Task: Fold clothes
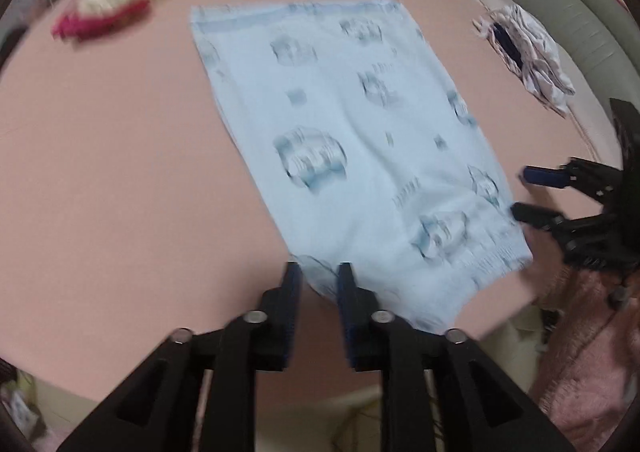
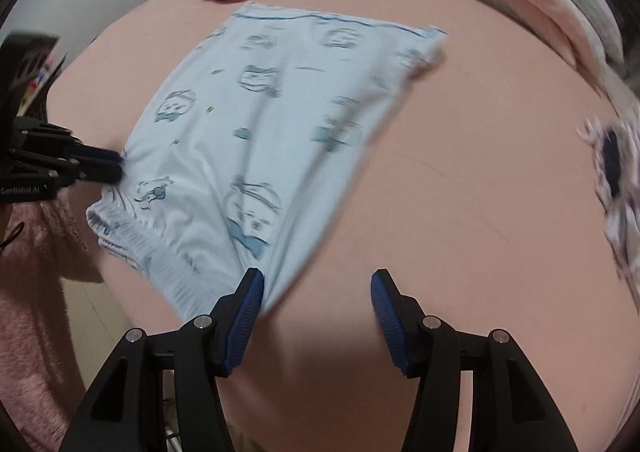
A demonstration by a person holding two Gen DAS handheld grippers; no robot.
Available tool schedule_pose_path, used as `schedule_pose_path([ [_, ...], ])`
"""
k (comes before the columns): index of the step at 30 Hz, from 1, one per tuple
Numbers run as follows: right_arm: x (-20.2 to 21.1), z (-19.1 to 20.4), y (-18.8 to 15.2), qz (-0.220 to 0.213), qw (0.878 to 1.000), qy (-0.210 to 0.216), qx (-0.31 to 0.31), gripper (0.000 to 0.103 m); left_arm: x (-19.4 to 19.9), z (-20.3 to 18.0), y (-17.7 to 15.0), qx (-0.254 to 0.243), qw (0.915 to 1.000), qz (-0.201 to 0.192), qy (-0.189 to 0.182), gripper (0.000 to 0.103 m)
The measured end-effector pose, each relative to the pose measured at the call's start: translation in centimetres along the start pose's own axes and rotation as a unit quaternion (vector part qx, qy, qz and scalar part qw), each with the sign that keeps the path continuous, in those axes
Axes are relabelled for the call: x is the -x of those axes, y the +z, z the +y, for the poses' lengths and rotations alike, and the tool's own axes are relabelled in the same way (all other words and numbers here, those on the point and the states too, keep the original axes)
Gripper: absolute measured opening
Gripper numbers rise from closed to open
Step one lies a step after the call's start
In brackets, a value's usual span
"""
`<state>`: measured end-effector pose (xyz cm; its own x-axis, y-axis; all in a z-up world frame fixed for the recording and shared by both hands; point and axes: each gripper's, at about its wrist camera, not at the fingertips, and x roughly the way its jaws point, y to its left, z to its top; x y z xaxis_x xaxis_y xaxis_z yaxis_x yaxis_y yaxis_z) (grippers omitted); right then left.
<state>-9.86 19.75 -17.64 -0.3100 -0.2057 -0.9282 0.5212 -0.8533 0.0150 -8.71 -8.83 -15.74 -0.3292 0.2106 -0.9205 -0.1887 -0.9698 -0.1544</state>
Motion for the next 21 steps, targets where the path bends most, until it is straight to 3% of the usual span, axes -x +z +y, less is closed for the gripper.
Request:
schedule_pose_path([
  [3,1.3,-0.7,2.1,-0.048,0.999,-0.018,-0.018,0.055,0.6,-1.4,2.2,-0.028,0.9949,-0.086,-0.044,0.037],
  [5,0.3,0.2,3.8,-0.058,0.998,-0.006,-0.017,0.056,-0.9,-2.8,3.5,-0.054,0.9925,-0.104,-0.037,0.043],
  [7,-0.9,1.1,5.3,-0.062,0.998,0.003,-0.014,0.056,-4.0,-3.9,4.1,-0.092,0.9949,-0.042,0.0,0.043],
  [8,-2.6,1.1,5.2,-0.036,0.999,-0.011,-0.005,0.055,-5.4,-3.8,3.6,-0.109,0.9938,-0.007,0.019,0.043],
  [9,-3.5,0.4,4.7,-0.028,1.0,-0.007,-0.007,0.056,-4.7,-3.2,2.6,-0.13,0.9911,-0.026,0.009,0.043],
  [13,-2.0,-4.5,2.2,-0.014,0.998,0.029,-0.056,0.056,-2.6,1.6,0.2,-0.123,0.9918,0.027,0.02,0.045],
  [14,-1.4,-5.6,1.8,-0.006,0.998,0.001,-0.057,0.056,-2.2,2.4,0.3,-0.12,0.9922,0.023,0.024,0.045],
  [16,-0.5,-7.3,1.8,-0.006,0.997,-0.042,-0.058,0.056,-1.4,3.3,1.7,-0.11,0.9937,-0.017,0.016,0.044],
  [21,0.6,-6.5,6.8,-0.077,0.995,-0.011,-0.068,0.058,-2.2,0.9,6.6,-0.088,0.9892,-0.111,-0.035,0.045],
])
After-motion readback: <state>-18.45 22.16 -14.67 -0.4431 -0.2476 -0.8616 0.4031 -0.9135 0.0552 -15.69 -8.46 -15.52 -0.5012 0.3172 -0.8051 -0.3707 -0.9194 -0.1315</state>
